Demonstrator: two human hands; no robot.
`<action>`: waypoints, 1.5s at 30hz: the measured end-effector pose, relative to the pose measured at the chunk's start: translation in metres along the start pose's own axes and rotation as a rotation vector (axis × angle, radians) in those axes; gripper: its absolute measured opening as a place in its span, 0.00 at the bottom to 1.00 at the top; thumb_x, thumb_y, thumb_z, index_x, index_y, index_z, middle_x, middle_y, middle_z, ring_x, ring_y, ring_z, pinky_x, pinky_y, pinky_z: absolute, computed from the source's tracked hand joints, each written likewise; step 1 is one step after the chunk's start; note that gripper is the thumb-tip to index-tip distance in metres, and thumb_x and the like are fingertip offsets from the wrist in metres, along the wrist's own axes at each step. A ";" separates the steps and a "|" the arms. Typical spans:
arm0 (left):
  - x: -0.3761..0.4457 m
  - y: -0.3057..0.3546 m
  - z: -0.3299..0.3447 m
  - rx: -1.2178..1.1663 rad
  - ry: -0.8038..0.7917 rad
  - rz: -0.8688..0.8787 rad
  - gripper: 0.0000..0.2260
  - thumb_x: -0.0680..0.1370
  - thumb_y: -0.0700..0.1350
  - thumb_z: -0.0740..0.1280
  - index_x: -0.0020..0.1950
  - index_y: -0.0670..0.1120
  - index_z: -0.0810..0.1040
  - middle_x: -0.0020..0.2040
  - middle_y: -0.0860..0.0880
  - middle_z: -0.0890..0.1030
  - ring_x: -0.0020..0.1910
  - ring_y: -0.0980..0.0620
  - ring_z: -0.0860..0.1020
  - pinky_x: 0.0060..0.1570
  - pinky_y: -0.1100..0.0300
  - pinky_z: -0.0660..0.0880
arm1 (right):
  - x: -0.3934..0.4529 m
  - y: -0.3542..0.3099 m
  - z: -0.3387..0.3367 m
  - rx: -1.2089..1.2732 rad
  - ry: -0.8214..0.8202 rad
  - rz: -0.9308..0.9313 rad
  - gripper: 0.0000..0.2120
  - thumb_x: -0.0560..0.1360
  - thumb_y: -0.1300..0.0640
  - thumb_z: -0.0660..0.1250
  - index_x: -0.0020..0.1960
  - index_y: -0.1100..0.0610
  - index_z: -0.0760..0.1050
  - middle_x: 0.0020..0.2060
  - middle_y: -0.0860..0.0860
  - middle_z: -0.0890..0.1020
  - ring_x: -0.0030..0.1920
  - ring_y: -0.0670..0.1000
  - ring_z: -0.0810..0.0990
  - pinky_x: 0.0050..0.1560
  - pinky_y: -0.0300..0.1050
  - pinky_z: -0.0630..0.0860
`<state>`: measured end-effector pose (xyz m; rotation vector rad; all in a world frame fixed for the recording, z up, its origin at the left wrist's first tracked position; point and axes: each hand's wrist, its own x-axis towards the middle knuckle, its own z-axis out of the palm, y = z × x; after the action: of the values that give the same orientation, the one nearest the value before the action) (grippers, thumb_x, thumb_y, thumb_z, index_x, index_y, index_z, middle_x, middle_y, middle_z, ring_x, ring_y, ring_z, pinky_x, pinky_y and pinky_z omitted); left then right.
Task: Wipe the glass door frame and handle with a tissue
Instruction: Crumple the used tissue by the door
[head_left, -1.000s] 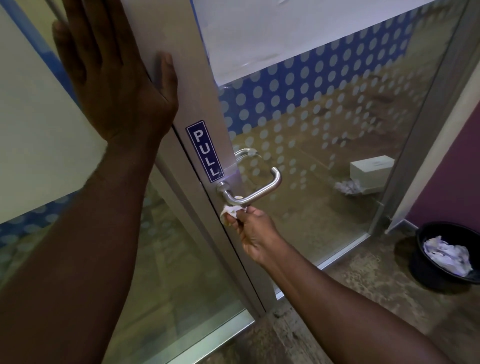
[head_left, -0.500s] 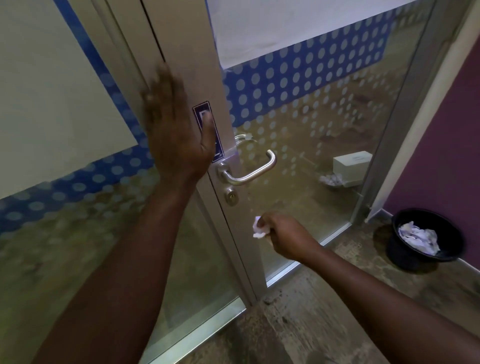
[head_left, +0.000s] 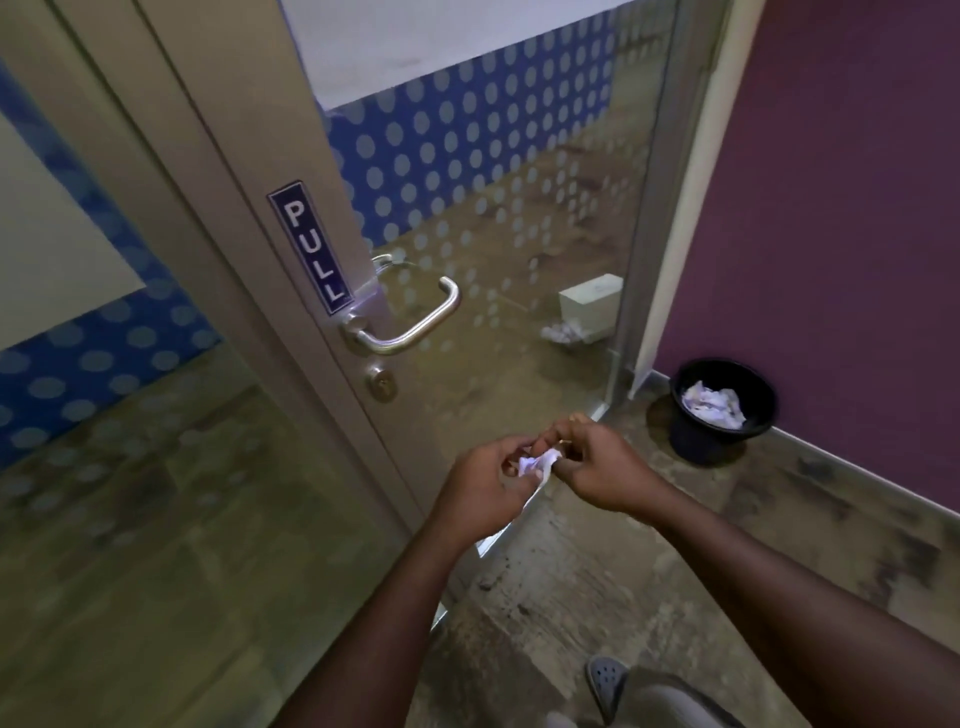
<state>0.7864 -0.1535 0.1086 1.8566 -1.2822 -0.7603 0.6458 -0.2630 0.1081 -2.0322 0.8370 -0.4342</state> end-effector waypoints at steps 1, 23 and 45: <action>0.004 0.003 0.005 -0.039 -0.001 -0.025 0.05 0.77 0.49 0.74 0.51 0.58 0.82 0.44 0.51 0.85 0.40 0.54 0.80 0.47 0.58 0.77 | -0.003 0.003 -0.004 0.096 0.015 0.056 0.06 0.72 0.64 0.68 0.44 0.54 0.82 0.46 0.53 0.81 0.40 0.48 0.79 0.42 0.39 0.73; 0.317 0.068 0.252 -0.150 -0.158 -0.298 0.02 0.79 0.39 0.72 0.47 0.46 0.84 0.45 0.41 0.86 0.41 0.46 0.82 0.48 0.47 0.81 | 0.110 0.276 -0.218 0.325 0.327 0.505 0.03 0.72 0.57 0.74 0.40 0.52 0.81 0.28 0.45 0.79 0.29 0.43 0.73 0.35 0.41 0.70; 0.640 -0.087 0.582 0.054 -0.418 -0.389 0.19 0.79 0.41 0.68 0.69 0.38 0.76 0.63 0.38 0.80 0.63 0.40 0.78 0.65 0.50 0.74 | 0.290 0.689 -0.267 0.389 0.590 0.877 0.21 0.72 0.63 0.61 0.63 0.51 0.77 0.55 0.50 0.81 0.51 0.53 0.82 0.47 0.49 0.79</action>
<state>0.5717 -0.8790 -0.3204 2.0918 -1.2040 -1.3917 0.4240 -0.8967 -0.3157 -1.0211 1.7274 -0.6220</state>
